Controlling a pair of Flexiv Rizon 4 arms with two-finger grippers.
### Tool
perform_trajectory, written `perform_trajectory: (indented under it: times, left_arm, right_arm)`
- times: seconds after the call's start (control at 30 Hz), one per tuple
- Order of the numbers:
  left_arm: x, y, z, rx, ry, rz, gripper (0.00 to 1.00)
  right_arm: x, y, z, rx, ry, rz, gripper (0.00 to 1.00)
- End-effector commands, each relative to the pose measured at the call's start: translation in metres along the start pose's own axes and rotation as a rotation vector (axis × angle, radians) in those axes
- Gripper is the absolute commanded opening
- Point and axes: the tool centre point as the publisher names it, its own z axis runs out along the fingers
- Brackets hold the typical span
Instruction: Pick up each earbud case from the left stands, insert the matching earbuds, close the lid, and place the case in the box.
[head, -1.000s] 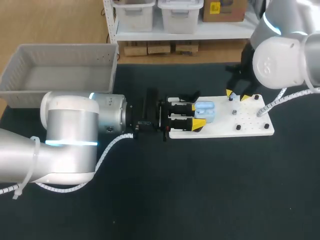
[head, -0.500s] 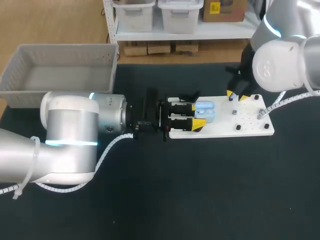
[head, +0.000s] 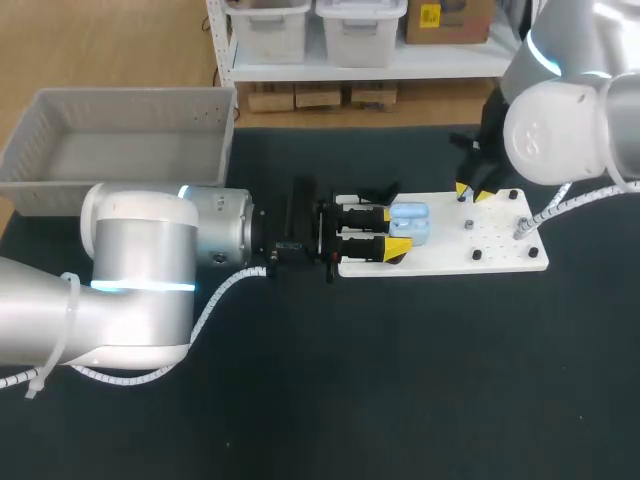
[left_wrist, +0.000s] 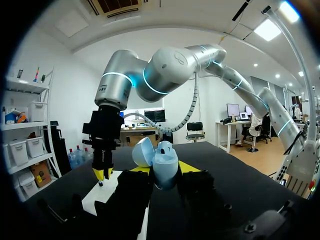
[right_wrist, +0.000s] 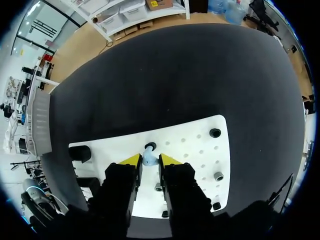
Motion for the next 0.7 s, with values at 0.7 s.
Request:
perform_trajectory:
  times: [0.7]
  left_arm:
    - [0.001,-0.001,0.0,-0.007,-0.003,0.003,0.0]
  right_arm:
    - [0.01,0.006,-0.021,0.013,0.009,-0.017,0.0]
